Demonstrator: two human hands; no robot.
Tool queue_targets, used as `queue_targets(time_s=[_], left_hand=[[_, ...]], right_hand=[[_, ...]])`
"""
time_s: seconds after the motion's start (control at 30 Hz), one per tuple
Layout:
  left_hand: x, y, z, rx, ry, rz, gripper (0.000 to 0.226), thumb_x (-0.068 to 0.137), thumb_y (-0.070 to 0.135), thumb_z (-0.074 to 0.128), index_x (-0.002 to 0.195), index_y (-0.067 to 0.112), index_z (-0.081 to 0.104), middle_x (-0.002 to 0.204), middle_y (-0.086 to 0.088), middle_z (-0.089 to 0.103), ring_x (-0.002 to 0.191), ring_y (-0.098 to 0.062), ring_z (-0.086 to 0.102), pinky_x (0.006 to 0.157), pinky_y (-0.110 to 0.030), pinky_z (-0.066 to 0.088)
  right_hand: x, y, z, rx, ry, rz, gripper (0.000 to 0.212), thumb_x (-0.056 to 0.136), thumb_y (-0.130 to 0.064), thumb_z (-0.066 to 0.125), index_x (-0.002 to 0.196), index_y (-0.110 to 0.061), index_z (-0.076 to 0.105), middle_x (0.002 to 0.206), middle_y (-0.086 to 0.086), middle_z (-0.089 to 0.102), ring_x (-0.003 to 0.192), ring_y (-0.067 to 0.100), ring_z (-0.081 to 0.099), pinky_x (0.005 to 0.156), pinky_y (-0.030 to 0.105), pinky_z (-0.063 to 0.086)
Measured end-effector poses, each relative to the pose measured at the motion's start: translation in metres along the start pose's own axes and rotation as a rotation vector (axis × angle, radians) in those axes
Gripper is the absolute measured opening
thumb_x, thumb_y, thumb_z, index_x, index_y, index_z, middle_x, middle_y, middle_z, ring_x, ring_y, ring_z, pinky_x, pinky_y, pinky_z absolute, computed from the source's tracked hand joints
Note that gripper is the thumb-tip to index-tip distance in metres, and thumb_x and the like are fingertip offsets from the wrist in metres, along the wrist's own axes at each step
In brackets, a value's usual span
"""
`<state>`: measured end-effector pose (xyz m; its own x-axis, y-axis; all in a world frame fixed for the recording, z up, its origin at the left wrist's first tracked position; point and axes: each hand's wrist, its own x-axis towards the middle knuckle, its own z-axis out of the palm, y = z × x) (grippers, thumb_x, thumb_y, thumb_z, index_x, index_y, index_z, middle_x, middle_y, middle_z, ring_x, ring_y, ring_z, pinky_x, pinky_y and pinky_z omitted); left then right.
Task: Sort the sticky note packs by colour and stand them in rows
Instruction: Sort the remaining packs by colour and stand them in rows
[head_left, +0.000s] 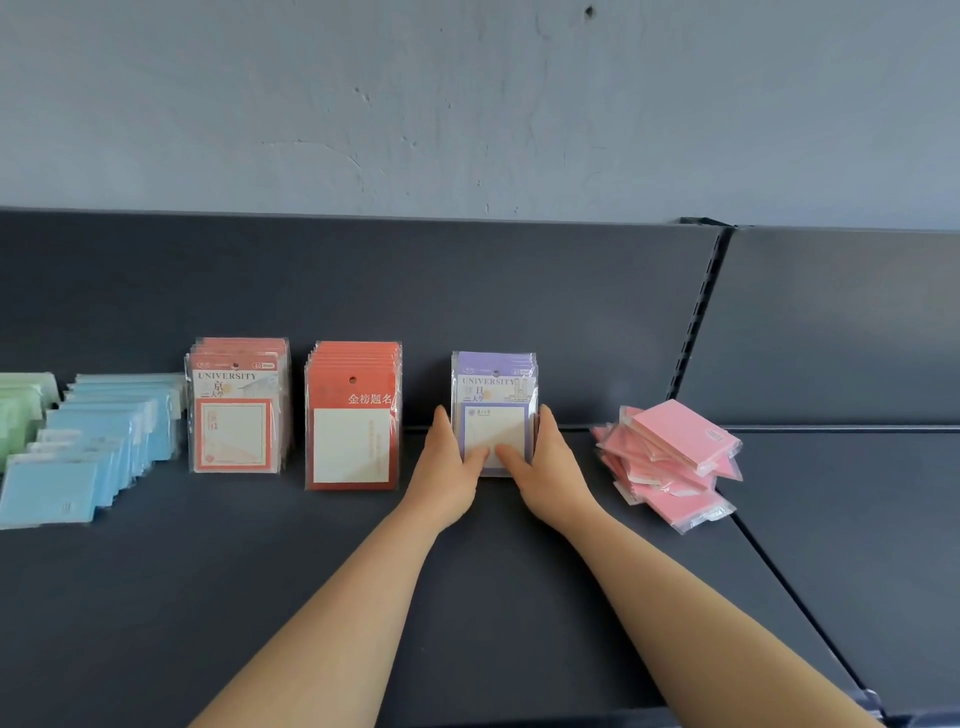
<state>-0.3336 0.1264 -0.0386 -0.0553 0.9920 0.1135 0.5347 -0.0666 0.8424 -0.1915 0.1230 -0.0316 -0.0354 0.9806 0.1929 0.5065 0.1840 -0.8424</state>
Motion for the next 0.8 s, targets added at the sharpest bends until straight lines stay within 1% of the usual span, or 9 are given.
queue_targets(time_s=[0.07, 0.17, 0.27, 0.33, 0.43, 0.57, 0.7, 0.73, 0.8], left_hand=[[-0.003, 0.005, -0.003, 0.013, -0.006, 0.016, 0.055, 0.095, 0.027, 0.055, 0.143, 0.018, 0.029, 0.141, 0.001, 0.045, 0.126, -0.016, 0.048, 0.103, -0.039, 0.045], [-0.007, 0.013, -0.009, 0.054, 0.022, 0.047, 0.052, 0.096, 0.023, 0.055, 0.142, 0.016, 0.031, 0.14, -0.002, 0.043, 0.126, -0.017, 0.047, 0.098, -0.031, 0.045], [-0.018, 0.028, -0.017, 0.104, 0.1, 0.116, 0.052, 0.095, 0.02, 0.056, 0.141, 0.012, 0.033, 0.137, -0.005, 0.042, 0.126, -0.021, 0.045, 0.099, -0.032, 0.042], [-0.028, 0.039, -0.02, 0.107, 0.17, 0.194, 0.052, 0.093, 0.017, 0.057, 0.141, 0.014, 0.036, 0.136, -0.004, 0.044, 0.126, -0.02, 0.043, 0.097, -0.024, 0.035], [-0.042, 0.059, -0.016, 0.048, 0.216, 0.244, 0.055, 0.094, 0.016, 0.056, 0.144, 0.017, 0.034, 0.138, -0.001, 0.042, 0.127, -0.017, 0.041, 0.095, -0.02, 0.03], [-0.056, 0.084, 0.012, -0.023, 0.148, 0.187, 0.046, 0.097, 0.02, 0.052, 0.14, 0.01, 0.039, 0.138, -0.003, 0.045, 0.128, -0.019, 0.042, 0.093, -0.02, 0.028], [-0.06, 0.102, 0.05, -0.066, -0.013, 0.02, 0.054, 0.097, 0.033, 0.051, 0.143, 0.01, 0.036, 0.145, -0.005, 0.042, 0.128, -0.02, 0.044, 0.099, -0.03, 0.037], [-0.06, 0.107, 0.059, -0.076, -0.045, -0.026, 0.054, 0.097, 0.035, 0.05, 0.142, 0.008, 0.037, 0.144, -0.006, 0.043, 0.124, -0.021, 0.046, 0.095, -0.031, 0.039], [-0.057, 0.118, 0.077, -0.081, -0.091, -0.115, 0.051, 0.096, 0.039, 0.047, 0.133, 0.004, 0.043, 0.136, -0.009, 0.049, 0.113, -0.024, 0.05, 0.077, -0.03, 0.039]], right_hand=[[-0.002, -0.004, -0.003, -0.011, -0.003, 0.013, 0.034, 0.089, -0.023, 0.063, 0.116, -0.02, 0.043, 0.12, -0.004, 0.057, 0.11, 0.013, 0.056, 0.09, 0.032, 0.049], [-0.009, -0.013, -0.01, -0.089, -0.013, -0.013, 0.032, 0.089, -0.022, 0.063, 0.114, -0.016, 0.044, 0.118, -0.001, 0.053, 0.111, 0.015, 0.05, 0.086, 0.024, 0.04], [-0.021, -0.027, -0.023, -0.202, -0.012, -0.084, 0.037, 0.092, -0.018, 0.059, 0.125, -0.01, 0.043, 0.126, 0.003, 0.047, 0.122, 0.019, 0.042, 0.088, 0.013, 0.028], [-0.03, -0.037, -0.036, -0.272, -0.002, -0.137, 0.048, 0.097, -0.019, 0.054, 0.138, -0.003, 0.036, 0.142, 0.009, 0.038, 0.134, 0.02, 0.031, 0.09, 0.007, 0.019], [-0.042, -0.039, -0.06, -0.343, 0.06, -0.185, 0.06, 0.099, -0.027, 0.049, 0.15, -0.008, 0.023, 0.158, 0.002, 0.02, 0.145, 0.015, 0.018, 0.11, 0.018, 0.019], [-0.055, -0.022, -0.105, -0.323, 0.226, -0.151, 0.049, 0.099, -0.022, 0.049, 0.144, -0.008, 0.037, 0.153, 0.001, 0.031, 0.14, 0.014, 0.029, 0.1, 0.007, 0.016], [-0.056, 0.012, -0.15, -0.269, 0.325, 0.021, 0.053, 0.098, -0.028, 0.051, 0.145, -0.007, 0.037, 0.153, 0.005, 0.031, 0.141, 0.018, 0.029, 0.11, 0.024, 0.023], [-0.054, 0.02, -0.16, -0.231, 0.309, 0.092, 0.057, 0.097, -0.031, 0.052, 0.146, -0.007, 0.034, 0.154, 0.006, 0.03, 0.141, 0.019, 0.028, 0.11, 0.027, 0.024], [-0.048, 0.033, -0.173, -0.143, 0.253, 0.204, 0.066, 0.095, -0.035, 0.055, 0.149, -0.006, 0.03, 0.154, 0.008, 0.031, 0.14, 0.021, 0.032, 0.106, 0.028, 0.03]])
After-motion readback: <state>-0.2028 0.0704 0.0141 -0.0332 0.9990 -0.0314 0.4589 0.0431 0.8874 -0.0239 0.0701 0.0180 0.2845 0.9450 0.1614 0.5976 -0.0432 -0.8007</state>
